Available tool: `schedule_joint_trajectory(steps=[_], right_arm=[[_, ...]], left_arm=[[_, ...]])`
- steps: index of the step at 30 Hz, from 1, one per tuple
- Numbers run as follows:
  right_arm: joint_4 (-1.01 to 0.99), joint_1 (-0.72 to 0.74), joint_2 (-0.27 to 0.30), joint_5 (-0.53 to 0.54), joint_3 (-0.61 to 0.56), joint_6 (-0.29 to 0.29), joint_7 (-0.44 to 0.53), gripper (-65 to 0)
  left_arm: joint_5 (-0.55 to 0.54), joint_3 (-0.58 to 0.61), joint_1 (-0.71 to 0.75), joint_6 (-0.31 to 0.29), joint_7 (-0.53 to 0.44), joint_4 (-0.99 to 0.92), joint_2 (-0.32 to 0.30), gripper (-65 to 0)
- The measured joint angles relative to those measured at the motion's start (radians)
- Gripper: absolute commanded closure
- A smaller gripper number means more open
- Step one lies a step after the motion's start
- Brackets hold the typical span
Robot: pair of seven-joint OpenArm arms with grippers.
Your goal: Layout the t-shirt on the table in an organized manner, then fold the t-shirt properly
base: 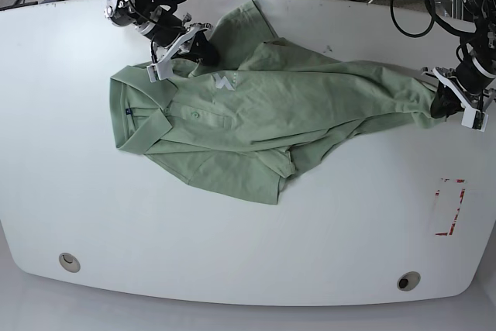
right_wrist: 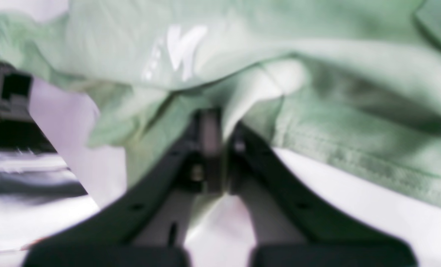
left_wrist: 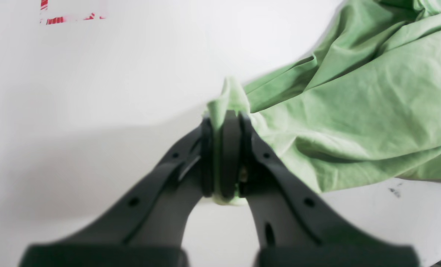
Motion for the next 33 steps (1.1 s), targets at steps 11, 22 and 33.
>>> schedule_joint_trajectory(steps=[11,22,33], right_arm=[[0.117,-0.069,0.008,-0.011,0.005,-0.011,-0.031,0.0],[0.375,-0.187,0.035,-0.032,0.006,-0.024,-0.056,0.0],[0.461,-0.216,0.101,0.027,0.023,-0.020,-0.057,0.0]], left_arm=[[0.000,0.000,0.000,0.000,0.000,0.000,0.000,0.0],[0.000,0.010,0.000,0.000,0.000,0.000,-0.001,0.0],[0.000,0.076,-0.033,-0.004,0.001,0.070,-0.006,0.0]])
